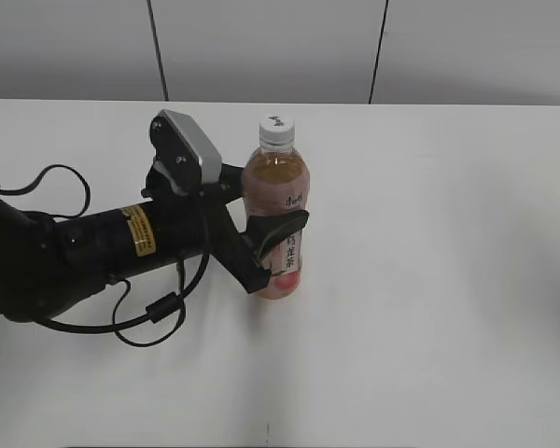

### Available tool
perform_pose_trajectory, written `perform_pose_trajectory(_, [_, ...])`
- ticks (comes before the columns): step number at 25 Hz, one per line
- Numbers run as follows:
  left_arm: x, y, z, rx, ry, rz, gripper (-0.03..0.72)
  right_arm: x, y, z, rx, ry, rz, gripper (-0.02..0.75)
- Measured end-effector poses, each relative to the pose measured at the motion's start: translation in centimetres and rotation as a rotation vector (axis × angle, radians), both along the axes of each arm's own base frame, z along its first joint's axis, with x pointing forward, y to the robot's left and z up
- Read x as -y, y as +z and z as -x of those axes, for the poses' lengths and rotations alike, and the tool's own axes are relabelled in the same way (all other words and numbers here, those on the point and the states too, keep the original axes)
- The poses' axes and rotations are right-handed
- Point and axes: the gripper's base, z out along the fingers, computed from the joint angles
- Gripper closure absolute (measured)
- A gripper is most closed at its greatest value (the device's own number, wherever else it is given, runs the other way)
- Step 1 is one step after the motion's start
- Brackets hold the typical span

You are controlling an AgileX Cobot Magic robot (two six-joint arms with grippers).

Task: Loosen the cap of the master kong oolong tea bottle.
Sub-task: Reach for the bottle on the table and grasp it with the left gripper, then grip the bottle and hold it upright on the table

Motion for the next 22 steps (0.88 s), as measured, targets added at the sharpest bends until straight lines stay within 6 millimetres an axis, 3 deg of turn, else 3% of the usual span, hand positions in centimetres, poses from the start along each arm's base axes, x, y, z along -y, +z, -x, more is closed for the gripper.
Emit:
perform_pose_trajectory(11, [-0.4, 2.0, 0.4, 0.006, -0.018, -0.175, 0.260, -6.5, 4.1, -4.5, -0.193, 0.373, -0.085, 0.325])
perform_pose_trajectory(22, [-0.5, 2.8, 0.8, 0.036, -0.051, -0.232, 0.260, -12.6, 4.9, -8.0, -0.371, 0.496, -0.153, 0.330])
